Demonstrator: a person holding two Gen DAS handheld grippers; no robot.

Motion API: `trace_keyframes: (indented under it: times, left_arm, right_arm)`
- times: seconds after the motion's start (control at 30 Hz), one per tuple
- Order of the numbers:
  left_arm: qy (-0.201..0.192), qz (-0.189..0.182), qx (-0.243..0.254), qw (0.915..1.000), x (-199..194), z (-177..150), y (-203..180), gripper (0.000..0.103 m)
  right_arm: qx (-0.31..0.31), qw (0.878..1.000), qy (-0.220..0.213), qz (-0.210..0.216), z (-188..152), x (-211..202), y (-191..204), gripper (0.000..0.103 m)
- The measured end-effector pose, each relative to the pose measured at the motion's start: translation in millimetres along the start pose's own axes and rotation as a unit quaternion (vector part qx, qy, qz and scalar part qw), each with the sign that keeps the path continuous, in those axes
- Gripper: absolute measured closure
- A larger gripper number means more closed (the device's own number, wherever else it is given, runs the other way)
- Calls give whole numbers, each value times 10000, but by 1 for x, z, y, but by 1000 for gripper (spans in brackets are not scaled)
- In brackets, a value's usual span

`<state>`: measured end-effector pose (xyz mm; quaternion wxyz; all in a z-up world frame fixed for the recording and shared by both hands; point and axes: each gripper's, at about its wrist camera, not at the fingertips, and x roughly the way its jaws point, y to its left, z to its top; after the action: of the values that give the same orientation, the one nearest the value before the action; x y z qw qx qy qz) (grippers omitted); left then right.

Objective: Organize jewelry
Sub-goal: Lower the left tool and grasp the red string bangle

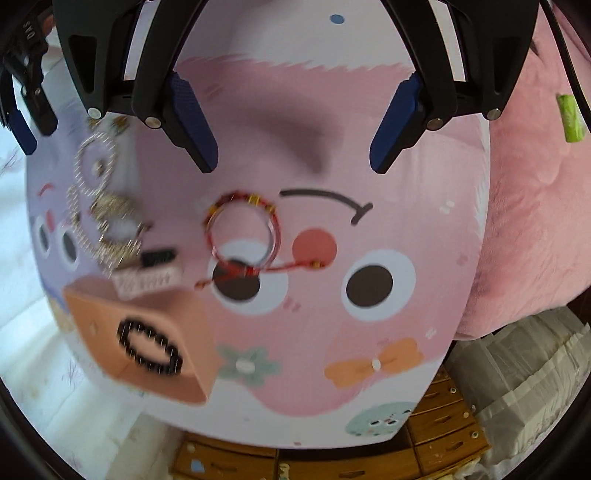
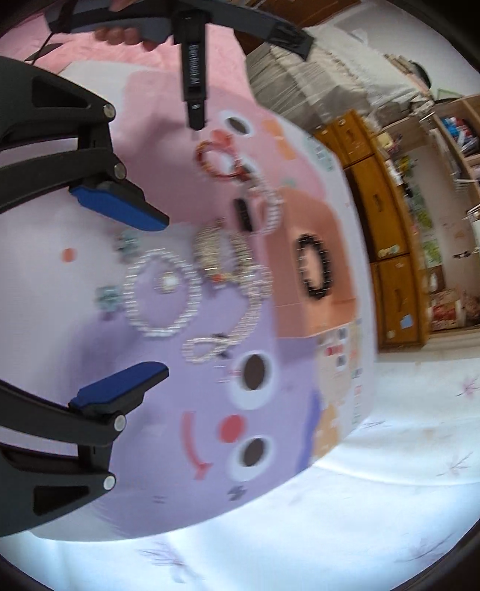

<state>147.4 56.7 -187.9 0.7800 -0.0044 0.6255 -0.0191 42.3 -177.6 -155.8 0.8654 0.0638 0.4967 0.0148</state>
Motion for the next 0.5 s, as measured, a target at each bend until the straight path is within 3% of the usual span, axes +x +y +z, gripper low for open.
trace_keyframes:
  times: [0.17, 0.3, 0.5]
  left_arm:
    - [0, 35, 105, 9999, 7, -10, -6, 20]
    - [-220, -303, 206, 9991, 12, -7, -9, 20]
    - [-287, -337, 449, 9980, 25, 2, -22, 20]
  right_arm:
    - [183, 9993, 293, -146, -35, 11, 4, 29]
    - [215, 9989, 162, -384, -51, 15, 9, 29]
    - [-153, 9976, -89, -663, -55, 21, 18, 30]
